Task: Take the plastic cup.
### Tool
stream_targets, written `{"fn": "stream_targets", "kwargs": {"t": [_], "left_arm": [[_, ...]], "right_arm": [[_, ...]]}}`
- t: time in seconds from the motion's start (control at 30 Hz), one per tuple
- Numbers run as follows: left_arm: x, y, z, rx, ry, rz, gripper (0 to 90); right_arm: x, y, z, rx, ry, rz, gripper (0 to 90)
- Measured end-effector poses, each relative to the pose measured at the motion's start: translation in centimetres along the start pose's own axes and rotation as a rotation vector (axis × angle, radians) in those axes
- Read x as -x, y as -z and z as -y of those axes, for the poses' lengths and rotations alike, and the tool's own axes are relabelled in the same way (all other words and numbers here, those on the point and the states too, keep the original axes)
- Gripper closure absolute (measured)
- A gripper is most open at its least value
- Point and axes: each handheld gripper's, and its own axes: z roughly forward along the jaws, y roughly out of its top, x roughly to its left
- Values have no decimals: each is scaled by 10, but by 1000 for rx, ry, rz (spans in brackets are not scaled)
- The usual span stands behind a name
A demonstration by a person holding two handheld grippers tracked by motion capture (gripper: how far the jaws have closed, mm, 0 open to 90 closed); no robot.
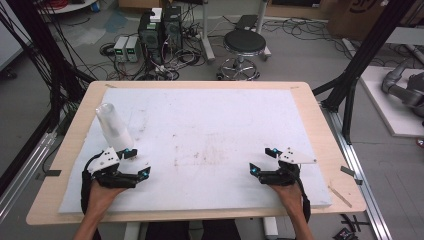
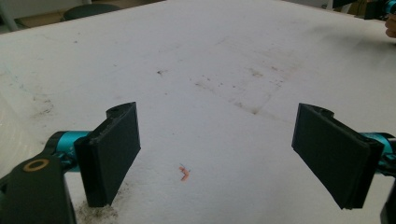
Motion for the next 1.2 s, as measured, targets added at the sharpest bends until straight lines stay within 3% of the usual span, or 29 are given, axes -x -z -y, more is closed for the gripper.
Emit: {"fn": "stream_targets", "kwargs": {"t": [0.43,0.7,0.87,1.03,1.2], "left_arm": [[-2,1,1,14,15,12,151],[-5,2,1,26,33,48,150],[-3,5,-1,23,16,76,150],[-1,15,-7,38,-6,95,150],[-1,33,-5,28,0,105,150]], "right_arm": [[0,-1,0,-6,0,-5,127],[-1,-2,-1,-19,8,-1,127],[0,-3,-1,-29,8,-4,127],[0,-4,-1,-35,2,-10,127],[1,-4,-1,-37,-1,-9,127]]}}
